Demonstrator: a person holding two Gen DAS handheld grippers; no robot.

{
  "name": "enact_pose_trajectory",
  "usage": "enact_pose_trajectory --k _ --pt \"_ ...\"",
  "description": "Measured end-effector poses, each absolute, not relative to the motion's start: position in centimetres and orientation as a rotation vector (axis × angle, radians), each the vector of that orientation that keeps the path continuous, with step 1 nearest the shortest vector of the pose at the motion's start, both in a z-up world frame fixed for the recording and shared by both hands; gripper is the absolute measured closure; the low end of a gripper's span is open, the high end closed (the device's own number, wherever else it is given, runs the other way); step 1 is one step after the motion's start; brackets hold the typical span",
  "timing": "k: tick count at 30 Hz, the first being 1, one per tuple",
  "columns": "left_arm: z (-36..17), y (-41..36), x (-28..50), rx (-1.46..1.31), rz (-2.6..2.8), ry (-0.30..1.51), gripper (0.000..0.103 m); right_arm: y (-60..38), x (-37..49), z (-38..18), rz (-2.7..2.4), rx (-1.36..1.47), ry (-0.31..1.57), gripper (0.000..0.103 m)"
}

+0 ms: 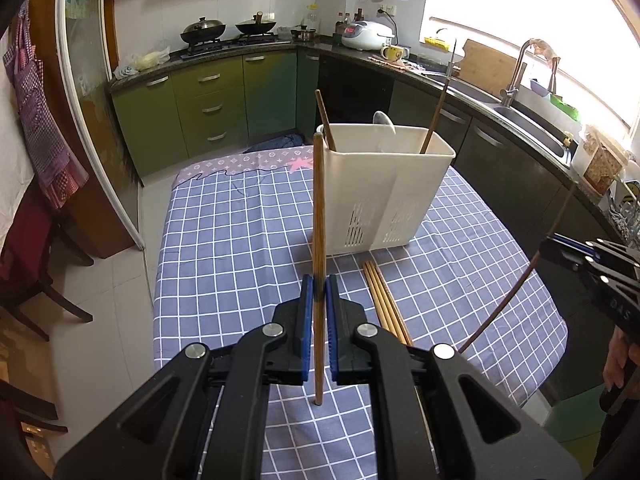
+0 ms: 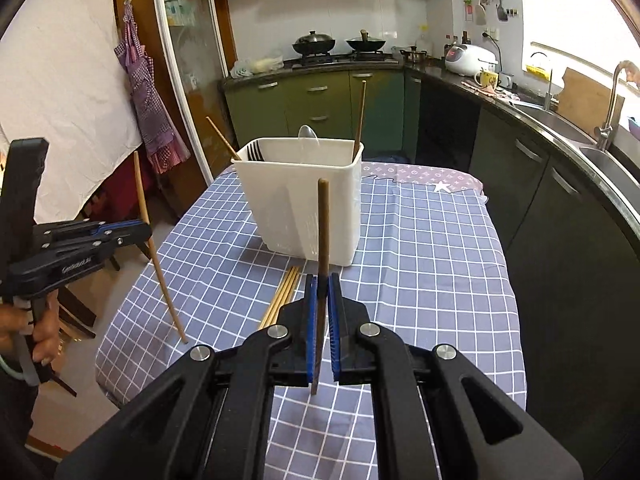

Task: Organize utensils
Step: 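Carry the held chopsticks upright toward the white caddy with both tools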

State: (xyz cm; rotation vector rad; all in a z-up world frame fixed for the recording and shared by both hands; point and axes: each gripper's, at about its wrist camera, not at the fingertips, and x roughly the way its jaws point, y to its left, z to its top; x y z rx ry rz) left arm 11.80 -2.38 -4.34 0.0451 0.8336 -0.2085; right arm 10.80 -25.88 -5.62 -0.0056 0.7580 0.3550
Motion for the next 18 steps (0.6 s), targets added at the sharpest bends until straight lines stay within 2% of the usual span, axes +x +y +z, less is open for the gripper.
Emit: enact_pose_trajectory --k 18 --pt "-3.89 -3.04 11.48 0.072 -0.217 0.822 0.096 -25.39 9.59 -5.51 0.374 -0.022 0.758 0.097"
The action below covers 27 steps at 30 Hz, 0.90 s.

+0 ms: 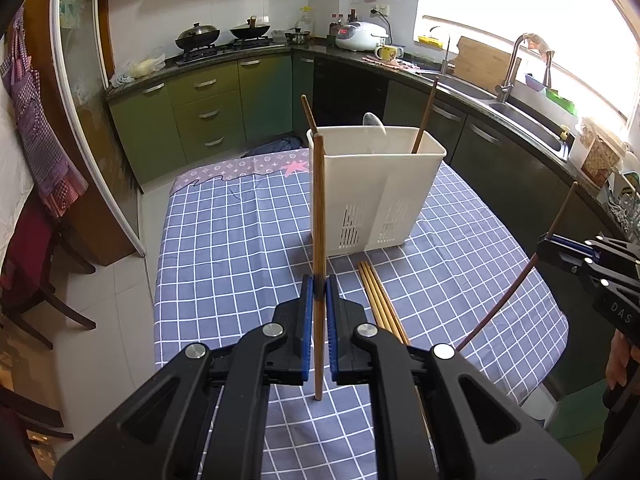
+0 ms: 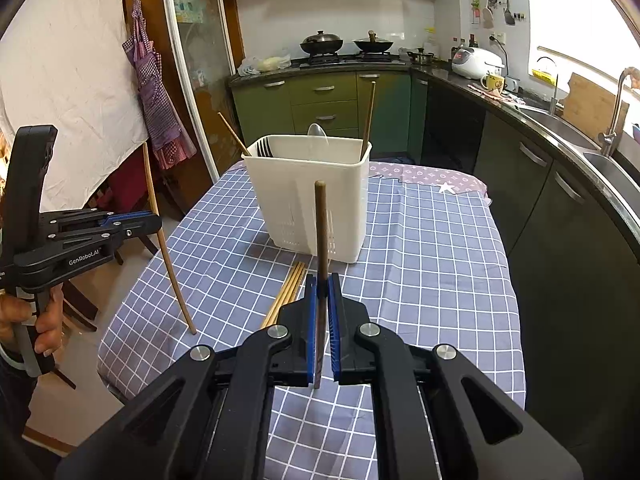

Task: Organize utensils
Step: 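Carry the held chopsticks upright toward the white caddy with both tools, then lower the chopstick into the caddy with the left tool while the right tool inserts its own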

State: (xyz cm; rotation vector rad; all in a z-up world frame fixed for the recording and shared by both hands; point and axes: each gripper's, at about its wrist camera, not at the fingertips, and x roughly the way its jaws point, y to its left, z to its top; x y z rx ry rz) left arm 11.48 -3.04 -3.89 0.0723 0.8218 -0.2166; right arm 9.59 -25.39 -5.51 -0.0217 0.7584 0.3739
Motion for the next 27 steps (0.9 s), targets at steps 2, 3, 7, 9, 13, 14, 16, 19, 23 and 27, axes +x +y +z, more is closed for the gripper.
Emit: enact_pose_trajectory --k 2,3,7,9,13,14,16,19,23,27 --pt "-3.8 -3.1 11.5 0.075 -0.218 0.822 0.097 -25.4 9.6 -5.5 0.373 -0.021 0.759 0.097" --pt "-3.8 -3.2 11.5 0.076 -0.218 0.822 0.097 -25.4 9.6 -5.5 0.374 -0.021 0.759 0.097" --pt "-3.7 -3.3 11.5 0.076 -0.218 0.821 0.097 -25.4 9.6 -5.5 0.375 -0.02 0.758 0.097" --pt "-3.4 -3.4 11.6 0.077 -0.219 0.819 0.097 -25.4 9.6 -5.5 0.379 -0.018 0.758 0.097" --pt "-2.1 -3.7 12.0 0.073 -0.229 0.813 0.097 -25.6 9.6 -5.6 0.383 -0.015 0.757 0.097" --pt "-1.4 -3.8 12.0 0.071 -0.234 0.806 0.097 -25.6 9.6 -5.6 0.383 -0.014 0.756 0.097" --pt "0.0 -4.0 12.1 0.07 -0.241 0.783 0.097 -25.7 9.6 -5.6 0.385 -0.013 0.756 0.097" --pt "2.9 -4.6 12.4 0.065 -0.264 0.736 0.097 -25.9 9.7 -5.7 0.387 -0.008 0.757 0.096" --pt "7.6 -5.7 13.5 0.059 -0.268 0.619 0.097 -26.3 9.9 -5.8 0.391 -0.002 0.763 0.096" --pt "10.7 -6.8 15.5 0.034 -0.27 0.525 0.097 -26.6 9.9 -5.9 0.397 0.011 0.763 0.096"
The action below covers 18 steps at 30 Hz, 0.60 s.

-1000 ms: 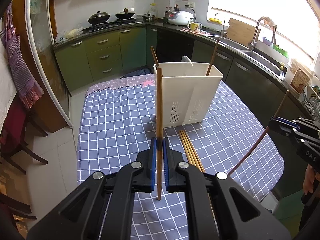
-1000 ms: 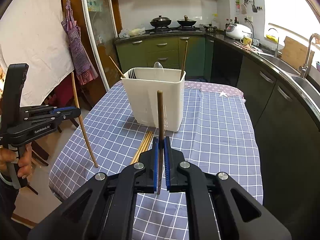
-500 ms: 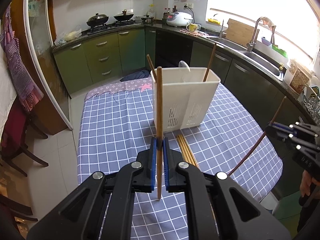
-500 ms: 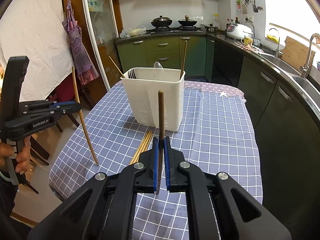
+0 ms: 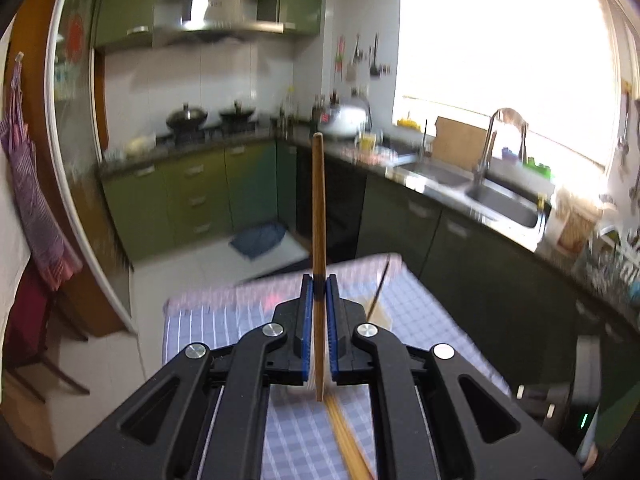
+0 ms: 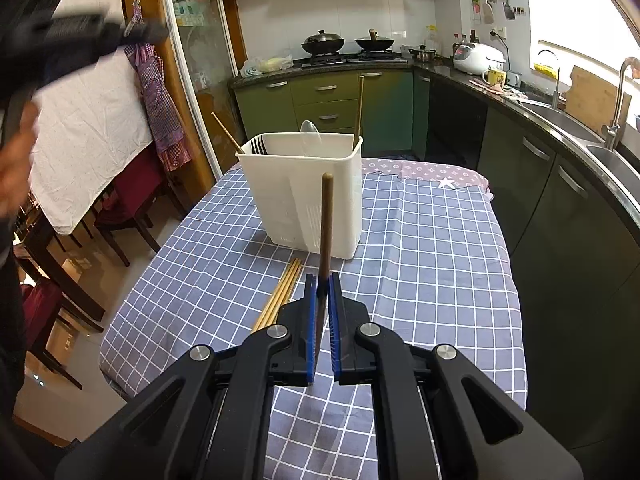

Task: Organize utensils
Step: 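Lower the chopstick into the caddy with the left tool while the right tool inserts its own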

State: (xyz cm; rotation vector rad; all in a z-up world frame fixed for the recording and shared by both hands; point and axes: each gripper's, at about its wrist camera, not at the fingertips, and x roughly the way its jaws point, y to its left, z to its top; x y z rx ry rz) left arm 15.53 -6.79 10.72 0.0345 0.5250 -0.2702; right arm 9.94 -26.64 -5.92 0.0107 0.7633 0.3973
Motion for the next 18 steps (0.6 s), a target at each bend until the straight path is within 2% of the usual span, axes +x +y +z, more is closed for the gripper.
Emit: enact_pose_trajectory --k 6,12,18 --pt "10.5 -8.9 19.7 0.042 -0.221 0.464 0.096 -27.1 10.0 -6.2 0.416 0.026 0.764 0.096" --pt "6.6 -9.1 23.1 0.035 -0.156 0.549 0.096 -27.7 10.4 -6.4 0.444 0.047 0.773 0.096" --pt "3.8 -8.7 23.3 0.077 -0.142 0.606 0.094 -28.0 11.0 -6.0 0.46 0.067 0.778 0.096"
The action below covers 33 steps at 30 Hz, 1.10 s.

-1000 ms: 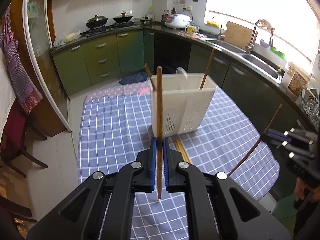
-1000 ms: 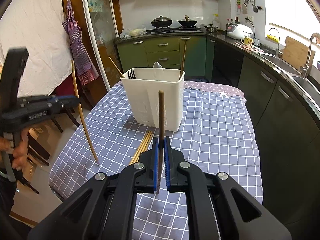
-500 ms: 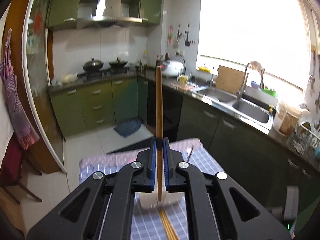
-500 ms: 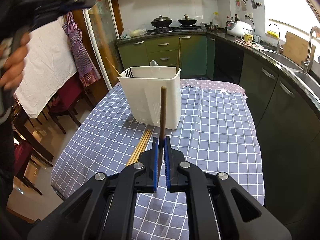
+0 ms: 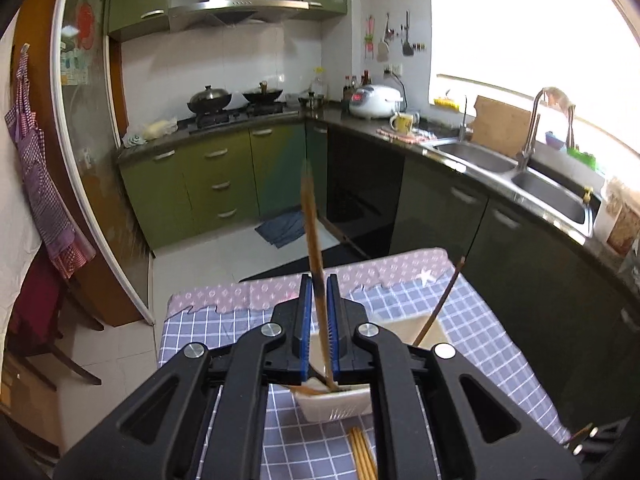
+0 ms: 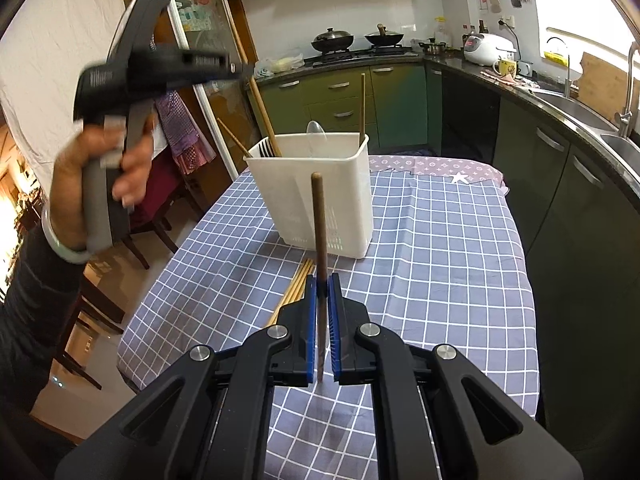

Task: Organize utensils
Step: 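Lower the chopstick into the caddy with the left tool while the right tool inserts its own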

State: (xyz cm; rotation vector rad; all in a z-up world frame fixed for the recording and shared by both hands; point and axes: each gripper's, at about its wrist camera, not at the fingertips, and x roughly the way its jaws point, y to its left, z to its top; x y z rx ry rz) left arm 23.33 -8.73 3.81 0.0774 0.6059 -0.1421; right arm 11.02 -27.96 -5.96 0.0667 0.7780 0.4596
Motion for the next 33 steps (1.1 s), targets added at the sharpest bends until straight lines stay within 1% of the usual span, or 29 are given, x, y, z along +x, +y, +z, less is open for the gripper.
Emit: enact_pose_trajectory --k 3,7,9,14,17,20,25,28,29,30,31,33 --pt "3.5 -8.4 22.8 0.077 -0.148 0.625 0.09 -28.1 11.6 -5.0 0.454 0.074 0.763 0.096" --pt "4.3 -7.4 21.4 0.066 -0.149 0.607 0.09 -28.2 12.8 -2.1 0.45 0.084 0.72 0.096" --pt "4.8 -6.9 20.1 0.072 -0.151 0.591 0.09 -28.4 13.6 0.1 0.451 0.101 0.68 0.096" --pt "5.2 -5.8 17.5 0.09 -0.153 0.583 0.09 -28.5 16.3 7.3 0.455 0.155 0.504 0.096" --pt "4.8 -5.2 16.2 0.091 -0.161 0.609 0.089 -28.1 18.6 9.5 0.438 0.173 0.451 0.096" --pt "4.1 -4.8 15.3 0.097 -0.162 0.629 0.089 -27.2 21.4 9.1 0.399 0.162 0.48 0.096" --pt "2.4 -4.4 15.1 0.1 -0.171 0.703 0.089 -25.6 25.1 4.2 0.355 0.13 0.612 0.096" --pt "1.6 -4.5 15.2 0.098 -0.173 0.74 0.089 -24.8 26.3 2.2 0.347 0.114 0.659 0.096" --pt "1.4 -4.6 15.2 0.1 -0.172 0.748 0.089 -24.8 26.4 1.9 0.347 0.109 0.663 0.094" --pt "1.2 -4.7 15.2 0.104 -0.17 0.759 0.089 -24.8 26.2 2.0 0.344 0.106 0.656 0.088" --pt "0.9 -4.9 15.3 0.101 -0.168 0.771 0.089 -25.0 26.0 2.2 0.345 0.107 0.643 0.085" --pt "0.3 -5.2 15.3 0.093 -0.173 0.801 0.089 -25.7 24.5 3.1 0.347 0.108 0.596 0.085"
